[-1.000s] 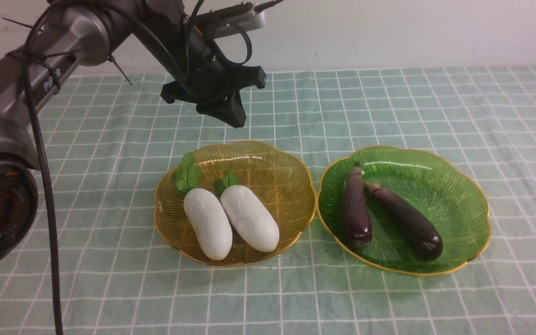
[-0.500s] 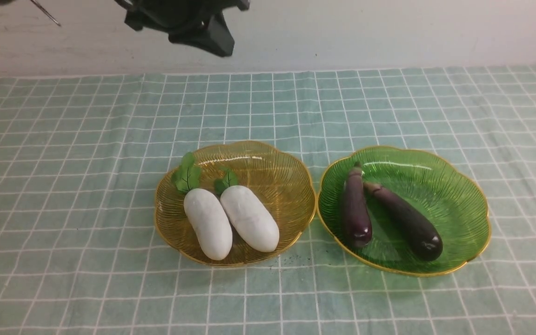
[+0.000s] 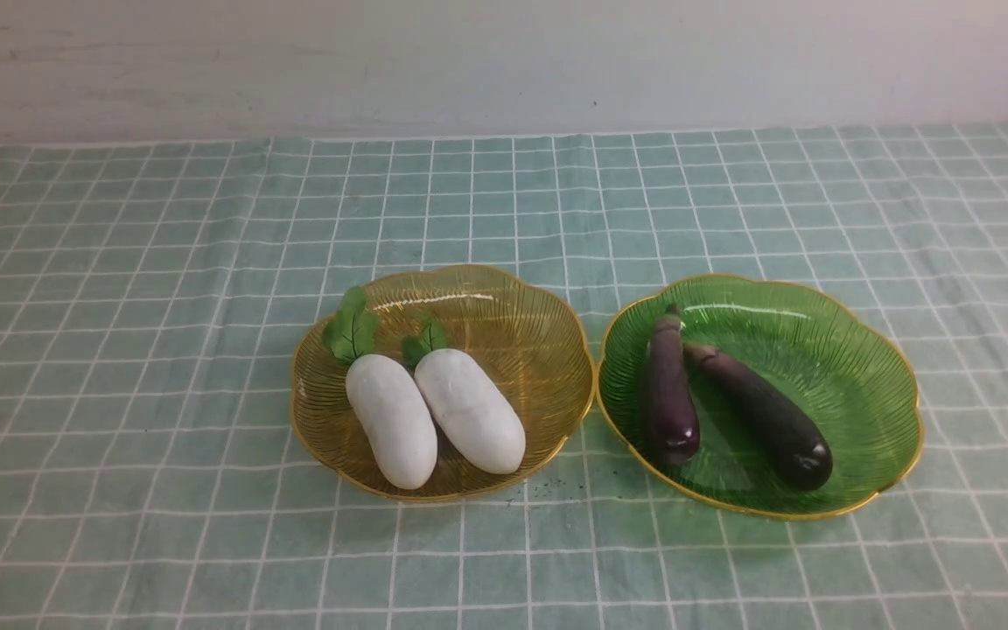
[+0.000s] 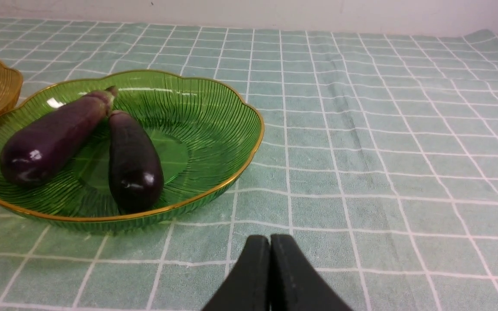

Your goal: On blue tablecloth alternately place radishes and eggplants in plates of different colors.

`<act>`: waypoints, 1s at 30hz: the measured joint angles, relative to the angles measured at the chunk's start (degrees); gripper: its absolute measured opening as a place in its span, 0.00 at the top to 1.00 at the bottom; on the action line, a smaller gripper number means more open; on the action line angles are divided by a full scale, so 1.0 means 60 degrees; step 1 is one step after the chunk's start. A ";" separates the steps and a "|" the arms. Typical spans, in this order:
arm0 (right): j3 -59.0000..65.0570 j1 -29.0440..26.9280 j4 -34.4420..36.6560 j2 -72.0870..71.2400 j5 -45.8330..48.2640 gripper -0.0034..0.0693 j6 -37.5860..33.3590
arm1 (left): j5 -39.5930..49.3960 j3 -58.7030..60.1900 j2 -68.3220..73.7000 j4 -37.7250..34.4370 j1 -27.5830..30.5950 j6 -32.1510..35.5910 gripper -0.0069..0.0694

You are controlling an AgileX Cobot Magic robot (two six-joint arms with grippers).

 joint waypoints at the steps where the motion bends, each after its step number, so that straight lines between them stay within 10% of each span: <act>1: 0.0000 0.0000 0.0000 0.0000 0.0000 0.97 0.0000 | 0.0000 0.0384 -0.0427 0.0000 0.0000 0.0034 0.92; 13: 0.0000 0.0000 0.0009 0.0000 0.0000 0.97 0.0000 | -0.0184 0.6392 -0.5712 -0.0397 0.0000 0.2177 0.92; 23: 0.0000 0.0000 0.0009 0.0000 0.0000 0.97 0.0000 | -0.6608 1.2881 -0.9403 -0.2296 0.0000 0.3675 0.92; 30: 0.0000 0.0000 0.0009 0.0000 -0.0002 0.97 0.0000 | -0.7197 1.4336 -0.9768 -0.2861 0.0000 0.3704 0.92</act>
